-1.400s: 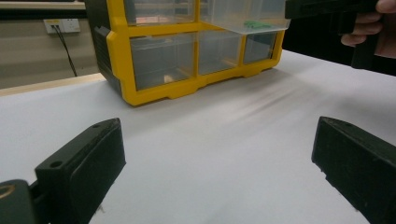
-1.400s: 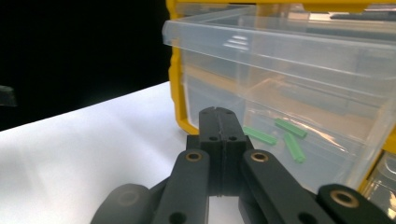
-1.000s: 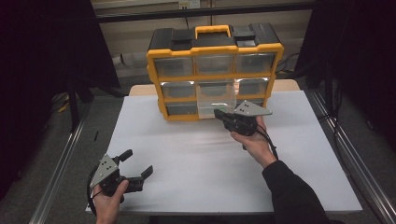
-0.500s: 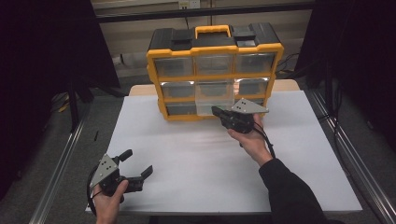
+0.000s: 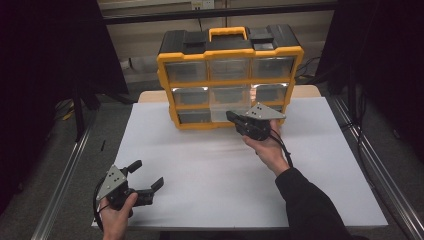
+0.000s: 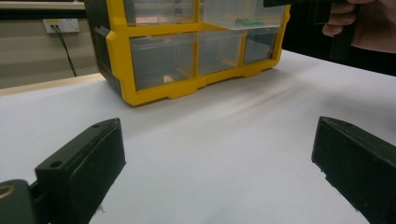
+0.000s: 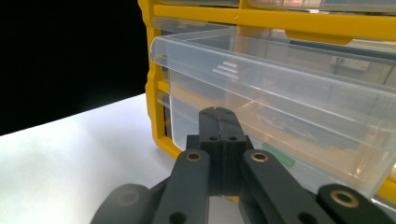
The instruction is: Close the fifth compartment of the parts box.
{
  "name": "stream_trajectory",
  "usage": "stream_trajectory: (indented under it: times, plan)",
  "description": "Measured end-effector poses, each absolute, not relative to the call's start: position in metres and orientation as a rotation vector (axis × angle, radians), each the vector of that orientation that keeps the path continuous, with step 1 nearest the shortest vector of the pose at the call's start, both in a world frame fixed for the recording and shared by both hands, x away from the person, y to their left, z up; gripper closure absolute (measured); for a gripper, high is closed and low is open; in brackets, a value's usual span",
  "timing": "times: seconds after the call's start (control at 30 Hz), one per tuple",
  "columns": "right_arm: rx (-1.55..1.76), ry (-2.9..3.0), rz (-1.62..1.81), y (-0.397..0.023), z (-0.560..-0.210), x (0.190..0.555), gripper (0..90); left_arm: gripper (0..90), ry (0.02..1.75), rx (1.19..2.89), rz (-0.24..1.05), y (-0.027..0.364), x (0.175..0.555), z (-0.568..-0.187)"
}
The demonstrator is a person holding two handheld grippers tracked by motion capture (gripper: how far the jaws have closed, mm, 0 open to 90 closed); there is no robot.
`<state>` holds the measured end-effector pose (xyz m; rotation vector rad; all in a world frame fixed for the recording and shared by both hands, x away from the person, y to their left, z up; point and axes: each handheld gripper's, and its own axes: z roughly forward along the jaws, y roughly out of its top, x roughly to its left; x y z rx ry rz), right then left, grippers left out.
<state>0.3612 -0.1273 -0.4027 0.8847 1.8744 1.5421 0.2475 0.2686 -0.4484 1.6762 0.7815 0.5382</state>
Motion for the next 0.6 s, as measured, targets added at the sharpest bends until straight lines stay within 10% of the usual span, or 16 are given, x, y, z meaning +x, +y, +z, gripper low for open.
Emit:
stream_trajectory:
  times: [0.6]
  plan:
    - [0.901, 1.864, 1.514, -0.1249, -0.4007, 0.3714, 90.0, 2.5, 0.766, 1.677, 0.540, 0.2693, 0.2484, -0.4482]
